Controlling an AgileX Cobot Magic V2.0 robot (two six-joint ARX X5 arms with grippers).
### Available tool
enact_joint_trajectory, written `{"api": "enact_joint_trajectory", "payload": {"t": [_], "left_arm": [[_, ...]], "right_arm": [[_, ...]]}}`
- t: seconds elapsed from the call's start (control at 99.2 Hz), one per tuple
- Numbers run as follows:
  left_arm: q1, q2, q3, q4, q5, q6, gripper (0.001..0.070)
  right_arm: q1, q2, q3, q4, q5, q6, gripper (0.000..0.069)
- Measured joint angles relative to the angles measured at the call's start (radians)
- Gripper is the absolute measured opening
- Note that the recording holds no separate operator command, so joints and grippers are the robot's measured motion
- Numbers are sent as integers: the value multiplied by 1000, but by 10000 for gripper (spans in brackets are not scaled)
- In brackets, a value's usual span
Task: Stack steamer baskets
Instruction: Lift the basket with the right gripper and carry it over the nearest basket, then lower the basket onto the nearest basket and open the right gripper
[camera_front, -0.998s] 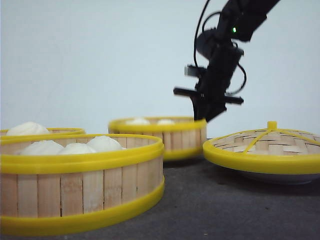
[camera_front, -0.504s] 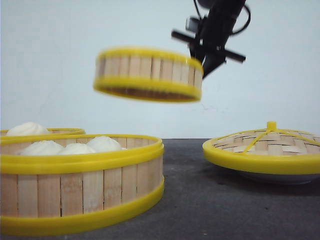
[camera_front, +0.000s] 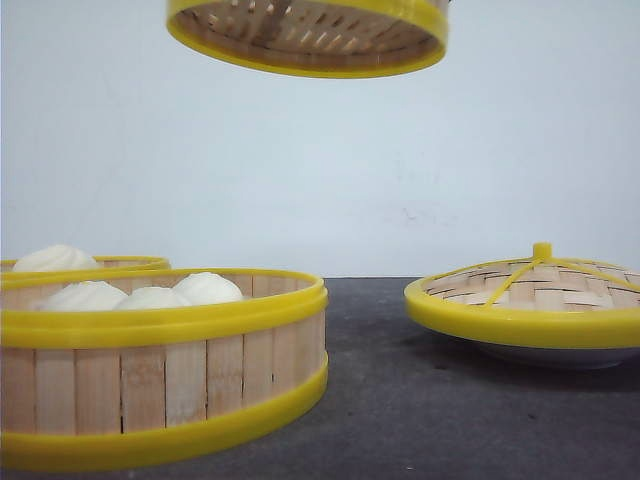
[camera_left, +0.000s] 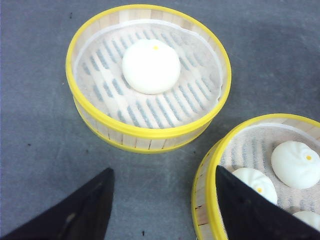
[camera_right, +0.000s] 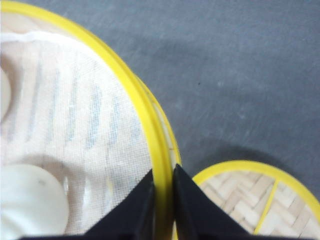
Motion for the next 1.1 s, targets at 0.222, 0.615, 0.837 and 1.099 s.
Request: {"api": "enact_joint_trajectory", "payload": {"t": [0.222, 0.615, 0.837, 1.099], "left_arm": [[0, 0, 0, 0, 0, 0, 385], [0, 0, 0, 0, 0, 0, 385], [0, 0, 0, -1, 0, 0, 385], [0, 0, 0, -2, 0, 0, 385]], "right_arm": [[48, -145, -304, 127, -3, -26, 29], [167, -80, -465, 320, 2, -44, 29], [225, 2, -465, 405, 0, -45, 29], [242, 98, -466, 441, 1, -45, 29]]}}
